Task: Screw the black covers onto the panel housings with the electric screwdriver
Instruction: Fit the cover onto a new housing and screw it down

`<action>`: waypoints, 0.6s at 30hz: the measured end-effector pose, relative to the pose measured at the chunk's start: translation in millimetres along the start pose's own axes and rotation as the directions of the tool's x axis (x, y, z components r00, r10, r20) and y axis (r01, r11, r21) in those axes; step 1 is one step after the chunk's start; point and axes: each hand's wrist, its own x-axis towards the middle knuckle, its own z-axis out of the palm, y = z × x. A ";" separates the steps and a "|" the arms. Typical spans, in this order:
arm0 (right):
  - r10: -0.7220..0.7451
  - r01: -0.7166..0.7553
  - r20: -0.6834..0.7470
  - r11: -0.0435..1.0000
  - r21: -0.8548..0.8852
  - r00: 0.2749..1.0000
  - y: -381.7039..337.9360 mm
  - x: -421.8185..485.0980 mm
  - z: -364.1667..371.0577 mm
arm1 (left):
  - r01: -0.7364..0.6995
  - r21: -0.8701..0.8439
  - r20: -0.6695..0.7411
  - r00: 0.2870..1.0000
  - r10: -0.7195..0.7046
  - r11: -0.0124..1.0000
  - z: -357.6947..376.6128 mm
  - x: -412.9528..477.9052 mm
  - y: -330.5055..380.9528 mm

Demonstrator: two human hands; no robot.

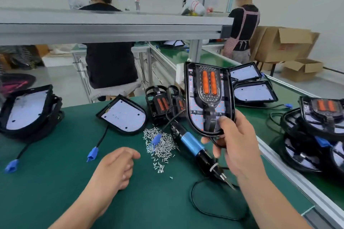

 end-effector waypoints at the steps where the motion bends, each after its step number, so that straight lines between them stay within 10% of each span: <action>1: -0.019 0.019 -0.047 1.000 -0.016 0.999 -3.8 2.5 -12.2 | -0.004 0.006 -0.001 1.000 0.004 1.000 0.3 0.3 -0.3; 18: -0.171 0.032 -0.535 0.965 -0.259 0.827 -54.9 22.8 -203.4 | 0.136 -0.326 0.037 0.991 -0.131 0.936 -8.5 14.7 -3.7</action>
